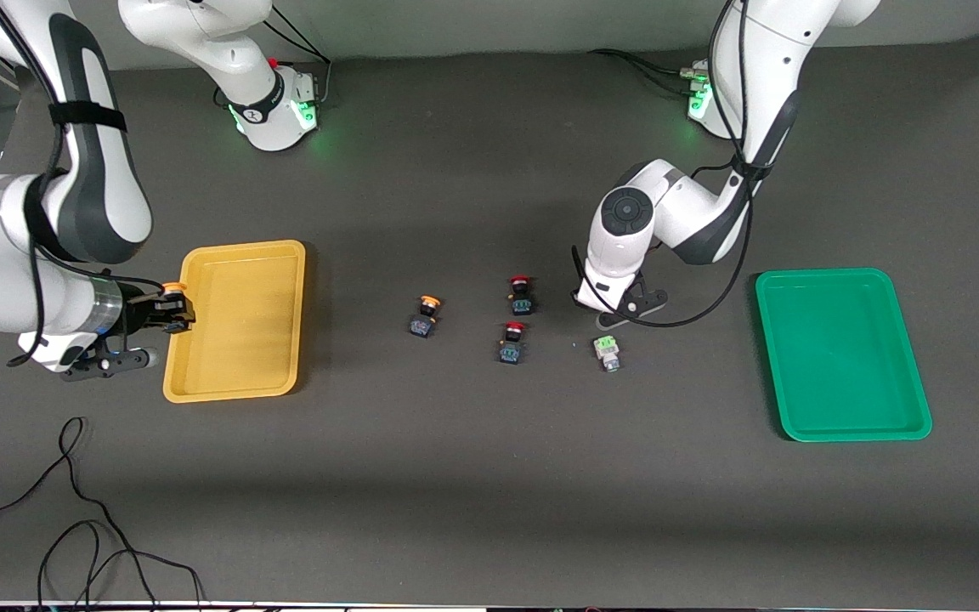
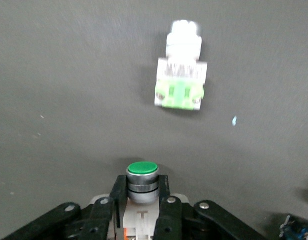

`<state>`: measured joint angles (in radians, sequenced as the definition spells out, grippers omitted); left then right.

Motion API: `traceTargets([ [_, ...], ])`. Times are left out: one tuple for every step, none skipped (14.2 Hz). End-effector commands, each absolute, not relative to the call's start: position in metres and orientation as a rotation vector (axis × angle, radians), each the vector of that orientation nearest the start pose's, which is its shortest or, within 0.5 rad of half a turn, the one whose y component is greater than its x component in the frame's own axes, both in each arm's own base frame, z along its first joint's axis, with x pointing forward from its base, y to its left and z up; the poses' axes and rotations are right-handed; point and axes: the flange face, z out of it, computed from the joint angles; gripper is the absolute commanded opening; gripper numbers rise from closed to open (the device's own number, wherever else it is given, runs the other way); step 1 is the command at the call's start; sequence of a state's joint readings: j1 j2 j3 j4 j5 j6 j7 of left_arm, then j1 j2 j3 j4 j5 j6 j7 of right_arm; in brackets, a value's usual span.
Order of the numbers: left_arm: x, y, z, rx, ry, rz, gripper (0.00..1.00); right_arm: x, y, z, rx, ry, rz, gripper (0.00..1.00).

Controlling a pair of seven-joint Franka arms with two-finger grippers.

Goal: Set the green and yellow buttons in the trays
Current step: 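Release the orange button in the yellow tray while the left gripper places the green button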

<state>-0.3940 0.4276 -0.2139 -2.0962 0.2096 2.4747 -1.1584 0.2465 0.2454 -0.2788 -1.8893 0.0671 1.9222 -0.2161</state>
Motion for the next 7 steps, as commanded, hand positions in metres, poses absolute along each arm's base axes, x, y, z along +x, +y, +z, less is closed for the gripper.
traceTargets([
  [0.517,-0.314,0.277,-2.991,-0.645,0.016,0.0,0.564,-0.004,0.306,-3.106,-0.278,0.236,0.0],
  [0.535,-0.308,0.302,-3.025,-0.653,0.077,0.0,0.558,-0.004,0.283,-3.119,-0.284,0.204,0.0],
  [0.549,-0.292,0.324,-3.055,-0.619,0.133,0.0,0.552,-0.004,0.264,-3.129,-0.287,0.188,0.0],
  [0.562,-0.263,0.34,-3.066,-0.6,0.188,0.0,0.546,-0.005,0.246,-3.14,-0.288,0.172,0.0],
  [0.572,-0.228,0.353,-3.074,-0.569,0.226,0.0,0.542,-0.004,0.232,-3.15,-0.295,0.149,0.0],
  [0.579,-0.191,0.364,-3.082,-0.511,0.247,0.0,0.541,-0.005,0.219,-3.16,-0.297,0.144,0.0],
  [0.586,-0.15,0.367,-3.087,-0.458,0.286,0.0,0.54,-0.006,0.21,-3.164,-0.298,0.154,0.0],
])
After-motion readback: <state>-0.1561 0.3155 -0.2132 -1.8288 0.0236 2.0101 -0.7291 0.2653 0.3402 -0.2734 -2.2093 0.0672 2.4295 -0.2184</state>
